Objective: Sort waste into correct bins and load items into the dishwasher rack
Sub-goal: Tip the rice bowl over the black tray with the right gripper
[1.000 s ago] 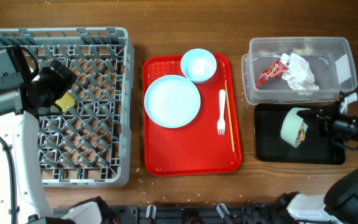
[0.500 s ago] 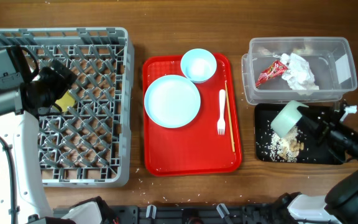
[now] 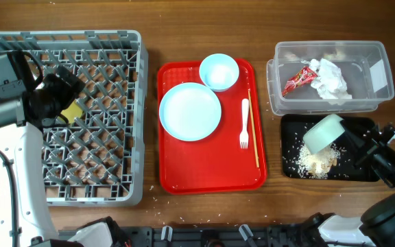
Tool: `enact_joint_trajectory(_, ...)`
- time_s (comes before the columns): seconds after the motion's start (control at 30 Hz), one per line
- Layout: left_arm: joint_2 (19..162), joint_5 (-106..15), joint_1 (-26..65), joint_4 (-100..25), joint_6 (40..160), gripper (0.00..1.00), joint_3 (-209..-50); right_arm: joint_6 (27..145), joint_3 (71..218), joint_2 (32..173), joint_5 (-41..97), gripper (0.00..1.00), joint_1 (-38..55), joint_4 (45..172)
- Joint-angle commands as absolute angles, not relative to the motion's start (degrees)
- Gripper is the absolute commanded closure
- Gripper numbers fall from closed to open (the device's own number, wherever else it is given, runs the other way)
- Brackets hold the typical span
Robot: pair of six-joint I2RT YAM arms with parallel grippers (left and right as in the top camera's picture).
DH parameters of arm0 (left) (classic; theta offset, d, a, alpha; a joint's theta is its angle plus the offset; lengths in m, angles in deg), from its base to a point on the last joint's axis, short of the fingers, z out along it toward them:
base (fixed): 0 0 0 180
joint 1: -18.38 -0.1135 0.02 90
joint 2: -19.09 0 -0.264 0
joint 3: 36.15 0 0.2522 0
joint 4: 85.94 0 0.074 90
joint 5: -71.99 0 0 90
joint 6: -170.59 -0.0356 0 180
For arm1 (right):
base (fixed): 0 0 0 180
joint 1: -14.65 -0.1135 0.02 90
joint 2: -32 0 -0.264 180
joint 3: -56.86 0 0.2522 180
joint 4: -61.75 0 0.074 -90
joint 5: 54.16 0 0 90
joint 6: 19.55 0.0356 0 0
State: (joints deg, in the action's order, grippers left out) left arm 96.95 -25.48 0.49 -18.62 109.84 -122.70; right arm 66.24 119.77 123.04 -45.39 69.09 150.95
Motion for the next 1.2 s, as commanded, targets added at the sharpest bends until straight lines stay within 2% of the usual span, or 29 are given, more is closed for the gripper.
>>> enact_joint_trajectory(0.0,96.0,-25.0,0.6,-18.8,109.6,0.00,-122.7,62.9,119.6,122.2,-48.5,0.96,69.3,150.6)
enact_joint_trajectory(0.3,96.0,-25.0,0.6,-18.8,109.6,0.00,-122.7,65.6,119.6,122.2,-53.2,0.96,69.3,137.4)
enact_joint_trajectory(0.43,96.0,-25.0,0.6,-18.8,109.6,0.00,-122.7,66.2,119.6,122.2,-53.1,0.95,69.1,139.0)
enact_joint_trajectory(0.47,96.0,-25.0,0.6,-18.8,109.6,0.00,-122.7,67.9,119.6,122.2,-52.1,0.96,69.0,141.3)
enact_joint_trajectory(0.53,96.0,-25.0,0.6,-18.8,109.6,0.00,-122.7,63.0,119.6,122.2,-54.5,0.96,68.5,149.2)
enact_joint_trajectory(0.6,96.0,-25.0,0.6,-18.8,109.6,0.00,-122.7,67.9,119.6,122.2,-54.0,0.96,68.5,146.3)
enact_joint_trajectory(0.67,96.0,-25.0,0.6,-18.8,109.6,0.00,-122.7,67.4,119.6,122.2,-55.0,0.96,68.1,146.5)
enact_joint_trajectory(0.73,96.0,-25.0,0.6,-18.8,109.6,0.00,-122.7,69.1,119.6,122.2,-55.6,0.96,68.1,141.3)
enact_joint_trajectory(0.83,96.0,-25.0,0.6,-18.8,109.6,0.00,-122.7,68.1,119.6,122.2,-55.9,0.96,66.7,145.9)
enact_joint_trajectory(0.9,96.0,-25.0,0.6,-18.8,109.6,0.00,-122.7,70.7,119.6,122.2,-55.1,0.96,66.0,139.9)
enact_joint_trajectory(0.93,96.0,-25.0,0.6,-18.8,109.6,0.00,-122.7,72.1,119.6,122.2,-52.4,0.96,65.9,142.1)
enact_joint_trajectory(1.0,96.0,-25.0,0.6,-18.8,109.6,0.00,-122.7,58.6,119.6,122.2,-54.2,0.95,65.2,151.4)
enact_joint_trajectory(1.17,96.0,-25.0,0.6,-18.8,109.6,0.00,-122.7,55.7,119.6,122.2,-48.2,0.96,65.1,151.8)
